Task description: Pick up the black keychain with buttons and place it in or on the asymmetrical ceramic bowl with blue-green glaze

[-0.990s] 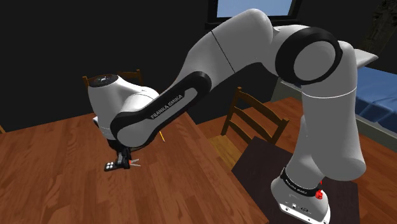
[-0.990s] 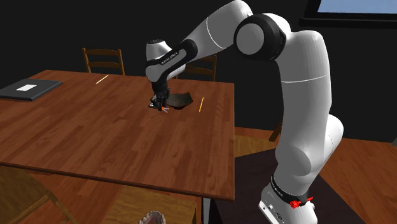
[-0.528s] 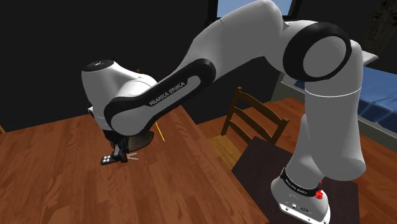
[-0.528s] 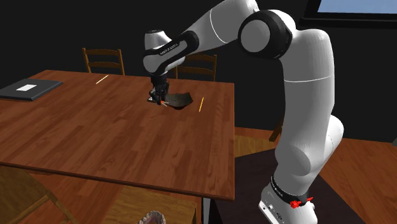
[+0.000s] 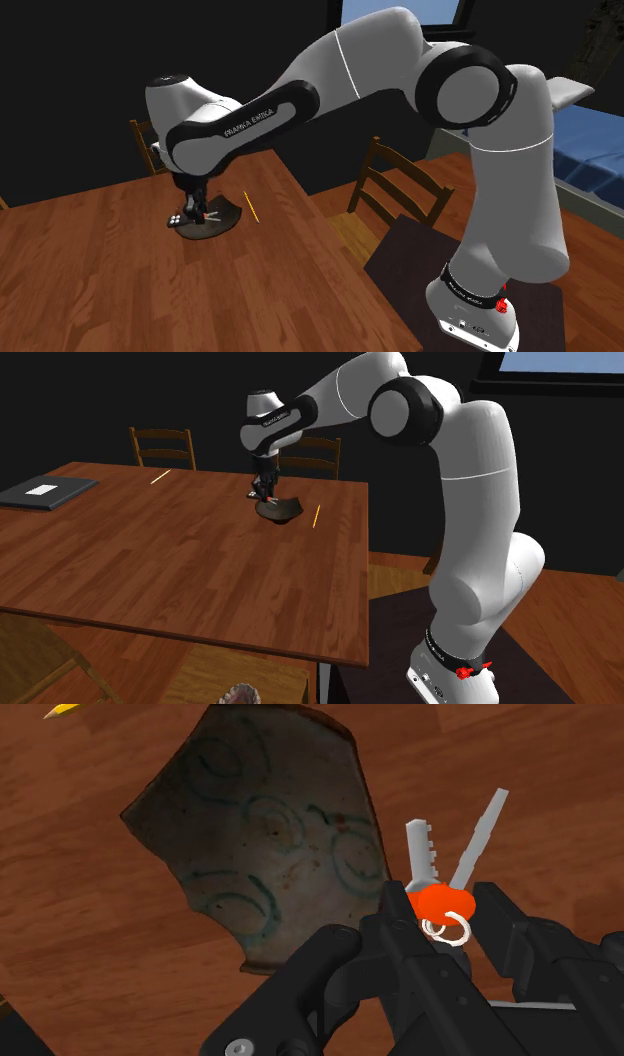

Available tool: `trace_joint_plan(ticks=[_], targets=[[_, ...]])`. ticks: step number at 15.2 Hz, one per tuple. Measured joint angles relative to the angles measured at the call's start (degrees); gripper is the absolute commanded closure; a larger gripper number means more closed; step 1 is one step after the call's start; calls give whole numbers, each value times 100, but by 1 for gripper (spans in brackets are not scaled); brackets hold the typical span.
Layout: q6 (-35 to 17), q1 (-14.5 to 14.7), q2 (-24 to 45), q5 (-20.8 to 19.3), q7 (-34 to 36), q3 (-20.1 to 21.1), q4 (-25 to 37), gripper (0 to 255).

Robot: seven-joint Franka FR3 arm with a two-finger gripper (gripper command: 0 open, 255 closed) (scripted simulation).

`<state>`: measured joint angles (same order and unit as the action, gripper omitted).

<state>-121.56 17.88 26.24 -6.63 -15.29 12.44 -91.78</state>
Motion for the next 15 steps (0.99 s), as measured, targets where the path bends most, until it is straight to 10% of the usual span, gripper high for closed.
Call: trace_joint_plan(ticks=[7,15], targets=[[523,-427,733,42,-730,-181,1266,255],[171,-462,1007,7,-781,-219,1185,255]])
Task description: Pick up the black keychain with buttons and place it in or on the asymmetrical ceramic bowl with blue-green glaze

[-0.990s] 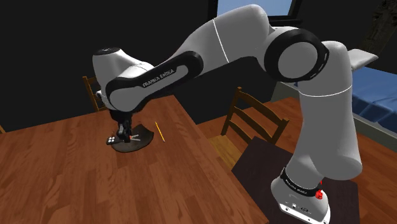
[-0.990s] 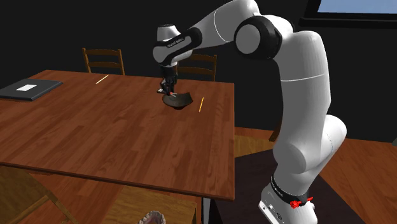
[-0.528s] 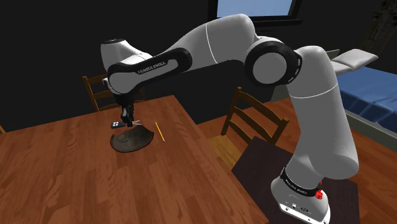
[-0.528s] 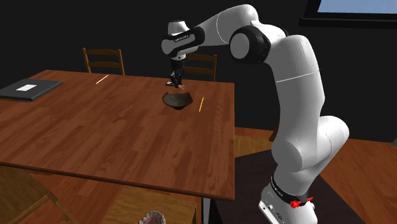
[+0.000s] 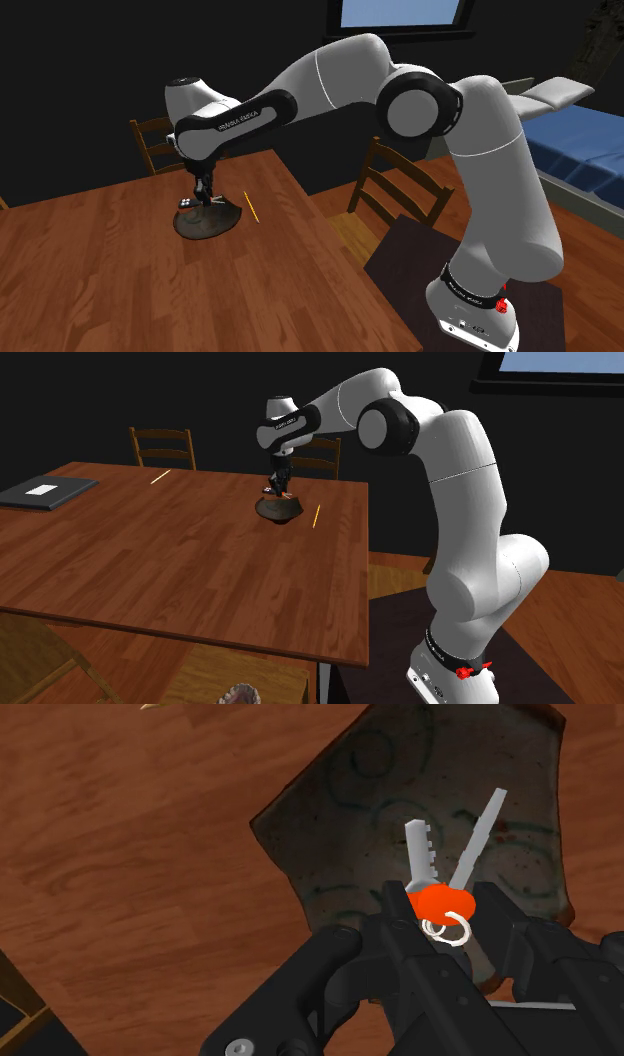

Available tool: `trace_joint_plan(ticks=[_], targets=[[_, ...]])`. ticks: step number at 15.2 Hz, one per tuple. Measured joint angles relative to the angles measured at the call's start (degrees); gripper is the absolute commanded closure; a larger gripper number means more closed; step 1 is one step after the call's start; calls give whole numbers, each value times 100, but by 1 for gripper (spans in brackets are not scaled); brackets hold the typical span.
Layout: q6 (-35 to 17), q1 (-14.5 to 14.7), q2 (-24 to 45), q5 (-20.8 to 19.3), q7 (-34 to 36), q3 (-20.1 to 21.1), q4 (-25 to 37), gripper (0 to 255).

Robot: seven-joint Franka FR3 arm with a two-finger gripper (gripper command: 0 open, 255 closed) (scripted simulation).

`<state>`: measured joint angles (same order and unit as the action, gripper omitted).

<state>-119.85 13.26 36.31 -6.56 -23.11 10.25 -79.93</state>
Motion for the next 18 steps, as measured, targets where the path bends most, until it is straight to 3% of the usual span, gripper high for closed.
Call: trace_joint_plan(ticks=[8,14,15,18], targets=[[-441,16,263,-49,31,-33,-183,255],[-476,15,271,-52,33,-35,-205,255],[-476,15,271,-52,33,-35,-205,0],[-476,15,271,-52,33,-35,-205,0]])
